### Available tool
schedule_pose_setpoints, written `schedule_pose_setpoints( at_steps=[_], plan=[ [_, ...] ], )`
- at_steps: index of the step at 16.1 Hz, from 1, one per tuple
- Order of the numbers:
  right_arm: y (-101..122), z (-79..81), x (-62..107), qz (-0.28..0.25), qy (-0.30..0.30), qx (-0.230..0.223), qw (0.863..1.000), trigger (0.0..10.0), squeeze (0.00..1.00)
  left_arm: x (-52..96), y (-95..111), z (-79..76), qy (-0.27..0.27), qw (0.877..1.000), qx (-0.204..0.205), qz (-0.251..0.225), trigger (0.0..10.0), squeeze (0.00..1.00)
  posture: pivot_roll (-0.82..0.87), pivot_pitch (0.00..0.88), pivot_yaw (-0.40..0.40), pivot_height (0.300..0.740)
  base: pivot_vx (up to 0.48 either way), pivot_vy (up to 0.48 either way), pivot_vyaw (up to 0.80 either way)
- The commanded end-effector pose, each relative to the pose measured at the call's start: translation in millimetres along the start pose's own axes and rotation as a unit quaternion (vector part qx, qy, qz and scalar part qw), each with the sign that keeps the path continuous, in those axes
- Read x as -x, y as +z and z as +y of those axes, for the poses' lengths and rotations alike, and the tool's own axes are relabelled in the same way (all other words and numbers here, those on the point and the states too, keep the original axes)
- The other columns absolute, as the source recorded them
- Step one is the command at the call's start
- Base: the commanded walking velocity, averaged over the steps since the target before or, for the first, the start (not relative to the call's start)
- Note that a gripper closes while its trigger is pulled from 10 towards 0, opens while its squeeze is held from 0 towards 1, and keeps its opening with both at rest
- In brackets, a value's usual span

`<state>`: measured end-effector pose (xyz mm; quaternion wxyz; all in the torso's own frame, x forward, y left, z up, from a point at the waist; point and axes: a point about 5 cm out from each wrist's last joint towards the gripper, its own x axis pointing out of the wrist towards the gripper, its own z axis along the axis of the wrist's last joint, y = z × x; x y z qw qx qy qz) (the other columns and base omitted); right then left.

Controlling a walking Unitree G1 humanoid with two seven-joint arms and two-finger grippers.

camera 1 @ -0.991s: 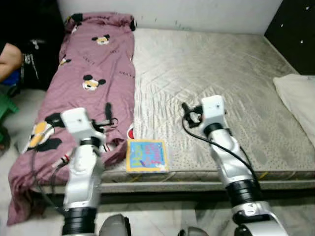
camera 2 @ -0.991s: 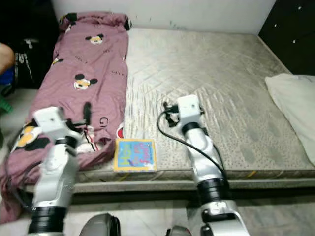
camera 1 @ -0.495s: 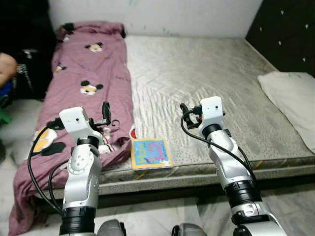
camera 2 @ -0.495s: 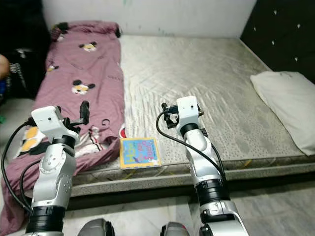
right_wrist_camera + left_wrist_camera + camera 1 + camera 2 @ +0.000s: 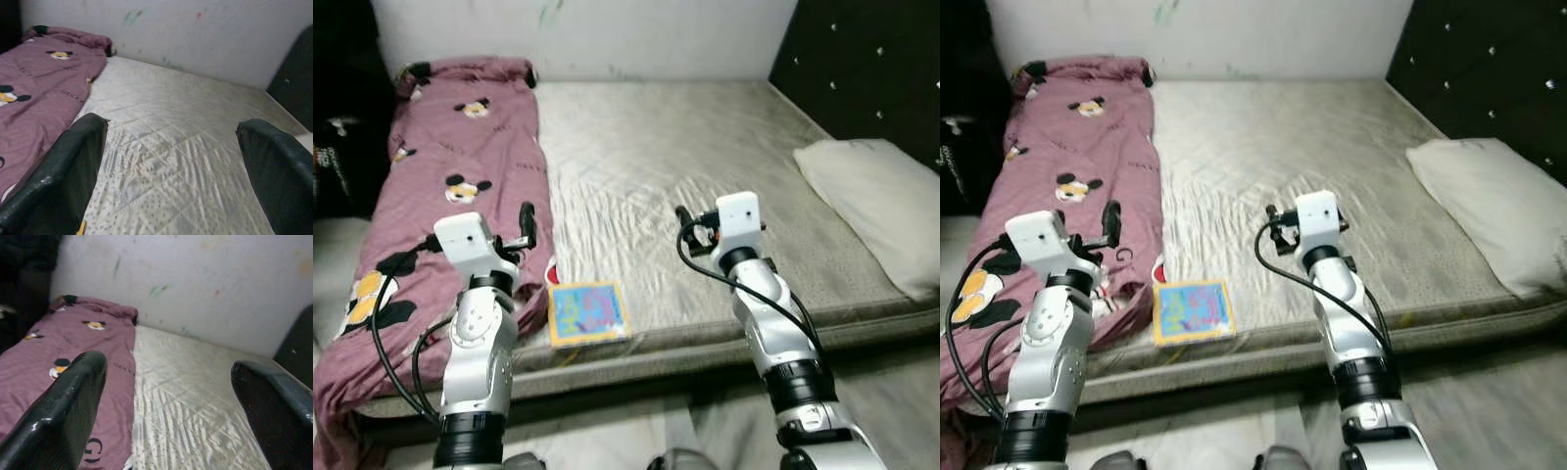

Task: Clean up the room

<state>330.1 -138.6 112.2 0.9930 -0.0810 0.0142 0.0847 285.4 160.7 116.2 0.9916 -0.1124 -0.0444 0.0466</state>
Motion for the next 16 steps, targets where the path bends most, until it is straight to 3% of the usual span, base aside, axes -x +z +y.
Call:
schedule_pose_setpoints(
  at_steps=[1, 8, 16],
  plan=[
    [3.1, -1.1, -1.9, -0.003, -0.002, -0.001, 1.0, 10.0, 0.0, -0.5, 1.4, -3.3, -0.009, 1.0, -0.004, -0.002, 10.0, 0.0, -0.07, 0.0, -0.051, 0.74, 0.304, 0.0, 0.0],
    [2.9, -0.8, -1.7, -0.004, -0.003, -0.001, 1.0, 10.0, 0.0, -0.2, 0.8, -4.0, -0.015, 1.0, -0.002, -0.001, 10.0, 0.0, -0.07, 0.0, -0.049, 0.74, 0.164, 0.0, 0.0],
    [1.1, -0.1, -1.4, -0.001, -0.001, 0.0, 1.0, 10.0, 0.0, 0.7, -0.2, -5.1, -0.022, 1.0, -0.008, -0.001, 10.0, 0.0, -0.06, 0.0, -0.049, 0.74, 0.329, 0.0, 0.0]
  ],
)
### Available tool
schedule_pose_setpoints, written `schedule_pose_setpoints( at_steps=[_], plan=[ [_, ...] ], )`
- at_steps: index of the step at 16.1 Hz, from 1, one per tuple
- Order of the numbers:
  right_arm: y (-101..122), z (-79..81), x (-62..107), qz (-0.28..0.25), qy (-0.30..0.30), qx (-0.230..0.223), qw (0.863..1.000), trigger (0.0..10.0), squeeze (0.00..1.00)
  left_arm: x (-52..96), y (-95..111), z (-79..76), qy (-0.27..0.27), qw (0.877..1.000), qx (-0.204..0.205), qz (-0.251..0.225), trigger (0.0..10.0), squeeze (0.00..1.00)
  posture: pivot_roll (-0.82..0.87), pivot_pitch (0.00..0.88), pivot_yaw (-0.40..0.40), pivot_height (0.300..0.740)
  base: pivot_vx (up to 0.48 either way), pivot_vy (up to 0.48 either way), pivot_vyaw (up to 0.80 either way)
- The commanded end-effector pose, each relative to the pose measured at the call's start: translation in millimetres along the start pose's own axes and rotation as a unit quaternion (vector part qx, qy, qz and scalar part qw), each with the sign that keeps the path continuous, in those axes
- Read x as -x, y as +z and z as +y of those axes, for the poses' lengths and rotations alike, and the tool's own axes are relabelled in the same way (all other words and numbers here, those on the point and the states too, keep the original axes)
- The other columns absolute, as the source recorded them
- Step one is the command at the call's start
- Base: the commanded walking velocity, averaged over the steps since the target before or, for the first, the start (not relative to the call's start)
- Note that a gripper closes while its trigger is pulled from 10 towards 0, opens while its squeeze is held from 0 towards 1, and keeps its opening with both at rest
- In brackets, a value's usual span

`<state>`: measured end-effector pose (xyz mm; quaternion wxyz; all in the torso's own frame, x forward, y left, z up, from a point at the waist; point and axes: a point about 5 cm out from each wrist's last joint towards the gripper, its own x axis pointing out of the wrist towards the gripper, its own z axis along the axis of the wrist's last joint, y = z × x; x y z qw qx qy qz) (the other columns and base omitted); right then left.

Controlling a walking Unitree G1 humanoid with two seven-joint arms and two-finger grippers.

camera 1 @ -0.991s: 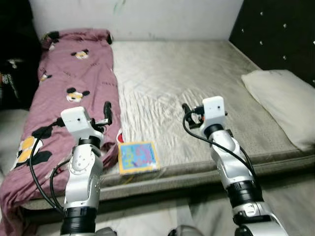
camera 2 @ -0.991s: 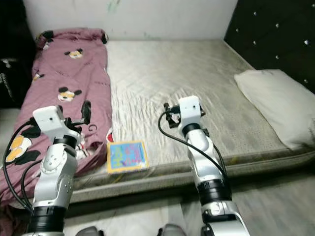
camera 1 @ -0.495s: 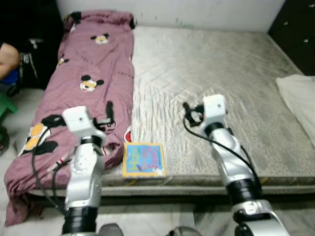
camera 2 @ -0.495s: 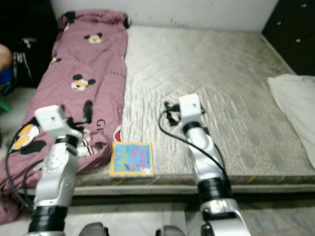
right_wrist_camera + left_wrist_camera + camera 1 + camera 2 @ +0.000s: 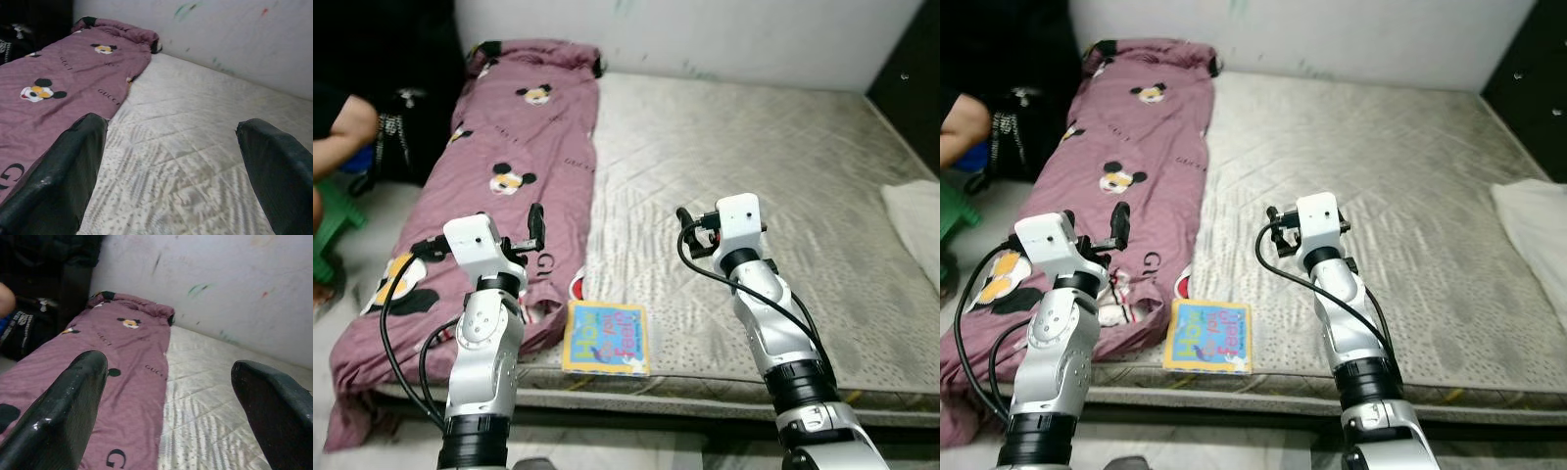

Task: Clean up the room

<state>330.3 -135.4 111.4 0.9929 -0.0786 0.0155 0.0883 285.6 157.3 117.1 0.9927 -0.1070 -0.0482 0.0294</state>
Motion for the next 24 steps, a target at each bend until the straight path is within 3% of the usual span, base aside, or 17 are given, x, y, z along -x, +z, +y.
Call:
schedule_pose_setpoints(
  at_steps=[1, 5, 9, 19, 24],
  plan=[
    [1.1, -3.5, -0.5, -0.001, -0.006, 0.001, 1.0, 10.0, 0.0, 0.8, -0.4, -1.7, -0.005, 1.0, -0.004, 0.001, 10.0, 0.0, -0.07, 0.0, -0.049, 0.74, 0.364, 0.0, -0.8],
    [0.9, -4.3, 0.0, -0.004, -0.008, 0.002, 1.0, 10.0, 0.0, 1.6, -2.0, -2.5, -0.009, 1.0, -0.005, 0.004, 10.0, 0.0, -0.06, 0.0, -0.047, 0.74, 0.358, 0.0, -0.4],
    [0.2, -6.1, -1.5, -0.003, -0.014, 0.004, 1.0, 10.0, 0.0, 0.7, -5.2, 4.0, 0.022, 1.0, 0.001, 0.014, 10.0, 0.0, -0.06, 0.0, -0.047, 0.74, 0.0, 0.0, 0.0],
    [3.7, -6.2, -3.8, -0.017, -0.008, 0.024, 1.0, 10.0, 0.0, -1.4, -4.6, 4.4, 0.029, 0.999, 0.01, 0.015, 10.0, 0.0, -0.06, 0.0, -0.045, 0.74, 0.0, 0.0, 0.0],
    [5.8, -3.3, -4.2, -0.024, -0.002, 0.03, 0.999, 10.0, 0.0, -1.9, -3.8, 4.6, 0.031, 0.999, 0.01, 0.014, 10.0, 0.0, -0.06, 0.0, -0.048, 0.74, 0.0, 0.0, 0.8]
  ],
)
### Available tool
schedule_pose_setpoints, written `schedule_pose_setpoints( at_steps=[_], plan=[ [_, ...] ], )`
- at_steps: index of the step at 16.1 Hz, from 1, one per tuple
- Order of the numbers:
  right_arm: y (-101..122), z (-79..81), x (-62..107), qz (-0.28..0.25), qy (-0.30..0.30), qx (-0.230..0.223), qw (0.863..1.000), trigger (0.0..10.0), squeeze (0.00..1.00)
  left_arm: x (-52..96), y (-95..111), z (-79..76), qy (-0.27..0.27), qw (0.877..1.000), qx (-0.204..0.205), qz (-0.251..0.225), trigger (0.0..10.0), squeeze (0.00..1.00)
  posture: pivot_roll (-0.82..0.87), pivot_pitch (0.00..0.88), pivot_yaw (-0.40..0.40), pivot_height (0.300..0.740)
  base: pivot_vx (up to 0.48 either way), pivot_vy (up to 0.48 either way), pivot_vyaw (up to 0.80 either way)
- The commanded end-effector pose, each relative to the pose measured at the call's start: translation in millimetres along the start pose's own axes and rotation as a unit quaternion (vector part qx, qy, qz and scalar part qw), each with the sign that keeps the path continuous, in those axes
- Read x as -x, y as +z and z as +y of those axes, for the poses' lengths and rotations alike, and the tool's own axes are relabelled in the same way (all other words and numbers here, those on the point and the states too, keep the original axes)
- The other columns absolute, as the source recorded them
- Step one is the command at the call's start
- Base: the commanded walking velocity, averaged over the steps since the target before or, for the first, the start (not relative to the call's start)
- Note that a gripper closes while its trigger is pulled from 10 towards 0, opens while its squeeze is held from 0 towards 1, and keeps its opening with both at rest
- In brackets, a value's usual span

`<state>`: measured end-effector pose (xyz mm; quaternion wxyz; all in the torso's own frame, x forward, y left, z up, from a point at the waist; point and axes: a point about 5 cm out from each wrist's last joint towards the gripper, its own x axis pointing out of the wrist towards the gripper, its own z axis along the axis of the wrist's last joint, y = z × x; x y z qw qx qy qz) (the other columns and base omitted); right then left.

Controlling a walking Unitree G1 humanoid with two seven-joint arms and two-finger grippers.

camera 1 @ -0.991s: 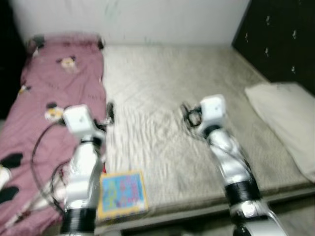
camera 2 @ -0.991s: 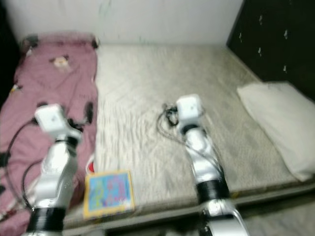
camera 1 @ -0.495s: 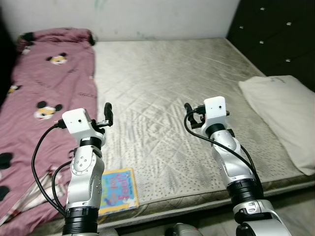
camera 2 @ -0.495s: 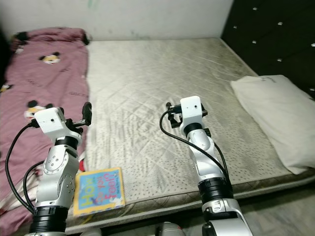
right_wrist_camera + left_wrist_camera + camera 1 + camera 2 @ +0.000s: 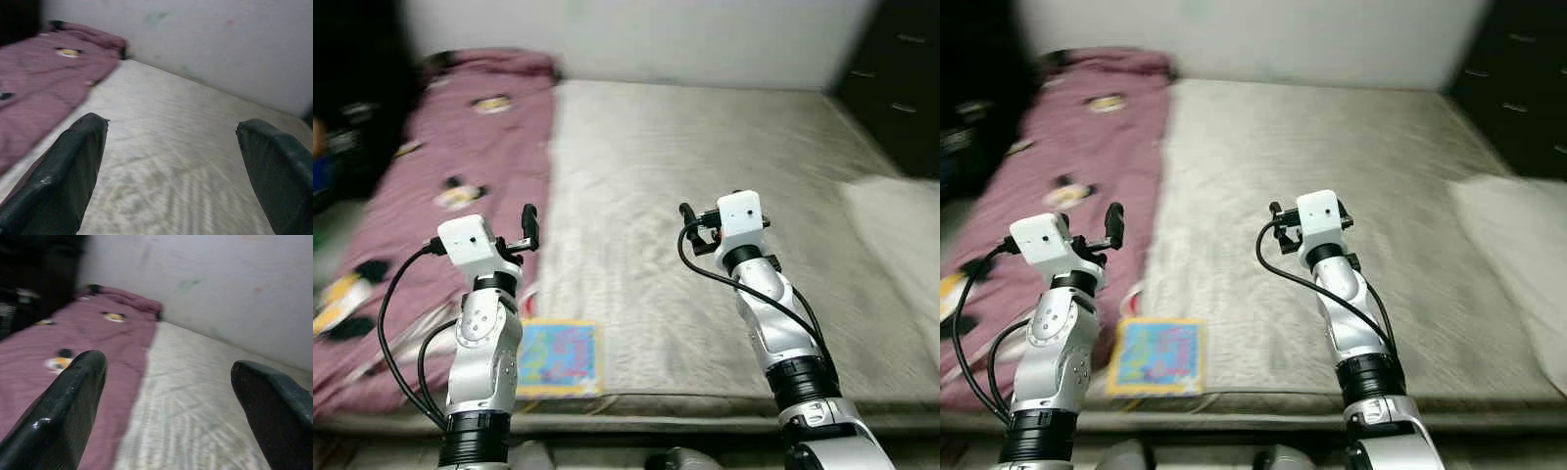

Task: Clean up the room

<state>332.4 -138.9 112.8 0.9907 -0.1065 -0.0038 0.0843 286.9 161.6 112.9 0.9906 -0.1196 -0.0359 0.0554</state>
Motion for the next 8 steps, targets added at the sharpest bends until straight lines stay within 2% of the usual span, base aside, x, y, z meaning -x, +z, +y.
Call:
schedule_pose_setpoints(
  at_steps=[1, 6, 8],
  plan=[
    [4.8, 0.2, -3.2, -0.008, 0.002, 0.0, 1.0, 10.0, 0.0, -0.6, -0.4, -0.2, 0.004, 1.0, 0.0, 0.004, 10.0, 0.0, -0.06, 0.0, -0.047, 0.74, 0.0, 0.0, 0.0],
    [4.7, 0.3, -3.5, -0.009, 0.002, 0.0, 1.0, 10.0, 0.0, -0.9, -0.3, -0.1, 0.002, 1.0, 0.001, 0.005, 10.0, 0.0, -0.06, 0.0, -0.046, 0.74, 0.0, 0.0, 0.0],
    [4.9, 0.4, -3.7, -0.009, 0.003, 0.001, 1.0, 10.0, 0.0, -1.3, -0.4, -0.2, 0.0, 1.0, 0.001, 0.005, 10.0, 0.0, -0.06, 0.0, -0.046, 0.74, 0.0, 0.405, 0.0]
  ],
)
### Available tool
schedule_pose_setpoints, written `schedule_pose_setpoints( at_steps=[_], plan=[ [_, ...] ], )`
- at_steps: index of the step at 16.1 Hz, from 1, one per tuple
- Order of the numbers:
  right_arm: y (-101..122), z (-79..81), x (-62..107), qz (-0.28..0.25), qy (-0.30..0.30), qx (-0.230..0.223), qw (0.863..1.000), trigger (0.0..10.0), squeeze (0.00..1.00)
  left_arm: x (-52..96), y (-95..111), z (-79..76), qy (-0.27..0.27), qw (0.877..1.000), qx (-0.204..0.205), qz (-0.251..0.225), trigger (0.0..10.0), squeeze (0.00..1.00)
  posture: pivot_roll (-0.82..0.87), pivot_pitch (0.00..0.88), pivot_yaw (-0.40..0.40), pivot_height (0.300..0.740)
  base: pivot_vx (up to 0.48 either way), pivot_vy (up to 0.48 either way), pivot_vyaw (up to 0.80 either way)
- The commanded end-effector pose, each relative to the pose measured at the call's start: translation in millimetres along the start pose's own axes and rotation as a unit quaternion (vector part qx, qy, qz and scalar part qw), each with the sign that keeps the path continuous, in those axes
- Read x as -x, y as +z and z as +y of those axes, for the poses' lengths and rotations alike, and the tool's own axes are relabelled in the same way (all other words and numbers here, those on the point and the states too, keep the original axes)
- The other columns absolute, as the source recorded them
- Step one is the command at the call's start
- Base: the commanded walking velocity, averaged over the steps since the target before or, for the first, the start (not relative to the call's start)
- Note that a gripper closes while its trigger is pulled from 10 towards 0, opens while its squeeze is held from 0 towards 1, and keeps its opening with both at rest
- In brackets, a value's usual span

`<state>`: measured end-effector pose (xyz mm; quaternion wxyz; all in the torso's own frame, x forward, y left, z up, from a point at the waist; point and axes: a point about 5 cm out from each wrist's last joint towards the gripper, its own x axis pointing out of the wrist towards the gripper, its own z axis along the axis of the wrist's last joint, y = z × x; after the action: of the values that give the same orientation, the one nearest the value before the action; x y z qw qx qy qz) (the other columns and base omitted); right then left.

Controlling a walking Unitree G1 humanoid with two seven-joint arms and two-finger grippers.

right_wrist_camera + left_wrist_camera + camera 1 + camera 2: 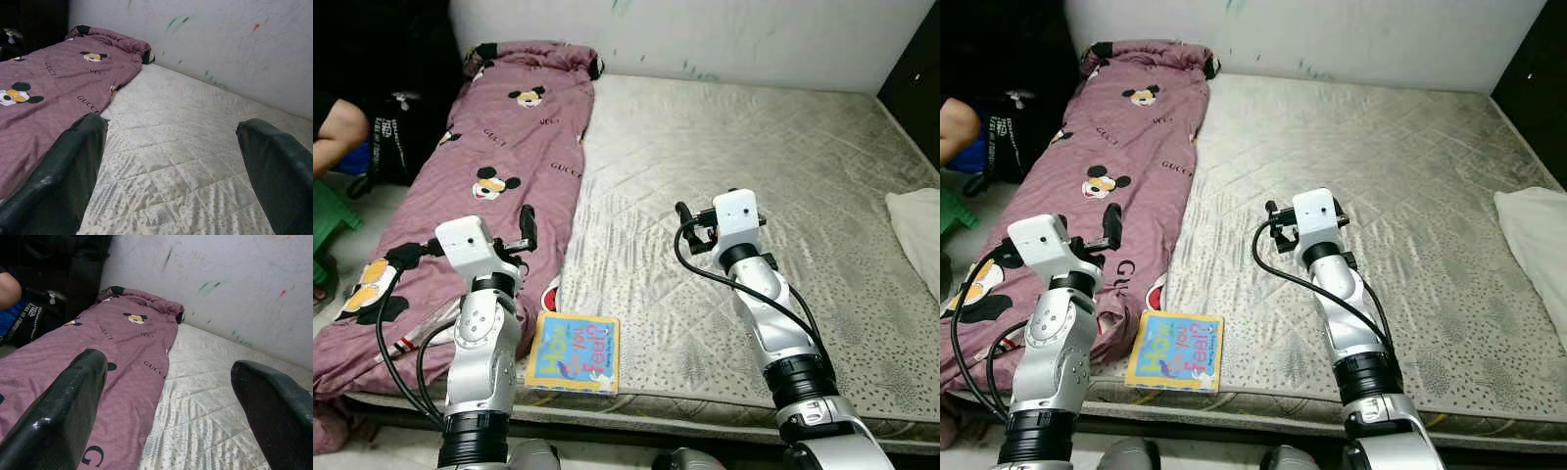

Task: Clean up the room

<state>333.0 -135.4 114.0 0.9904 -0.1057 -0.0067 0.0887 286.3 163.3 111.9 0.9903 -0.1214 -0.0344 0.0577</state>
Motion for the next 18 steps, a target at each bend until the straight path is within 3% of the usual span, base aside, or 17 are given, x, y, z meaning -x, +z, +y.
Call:
schedule_pose_setpoints(
  at_steps=[1, 14, 18],
  plan=[
    [3.1, -2.5, -2.5, -0.006, -0.001, 0.001, 1.0, 10.0, 0.0, -1.7, 0.1, -2.3, -0.003, 1.0, 0.0, 0.004, 10.0, 0.0, -0.06, 0.0, -0.046, 0.74, 0.0, 0.48, 0.0],
    [4.6, -2.2, -2.5, -0.013, 0.001, 0.006, 1.0, 10.0, 0.0, -2.3, -1.6, -2.4, -0.001, 1.0, -0.007, 0.006, 10.0, 0.0, -0.06, 0.0, -0.043, 0.74, 0.0, 0.48, 0.0],
    [4.0, -5.1, 2.7, -0.014, -0.013, 0.001, 1.0, 10.0, 0.0, -0.3, 2.2, -0.7, 0.001, 1.0, -0.017, 0.0, 10.0, 0.0, -0.08, 0.0, -0.022, 0.74, 0.0, 0.065, 0.0]
  ],
)
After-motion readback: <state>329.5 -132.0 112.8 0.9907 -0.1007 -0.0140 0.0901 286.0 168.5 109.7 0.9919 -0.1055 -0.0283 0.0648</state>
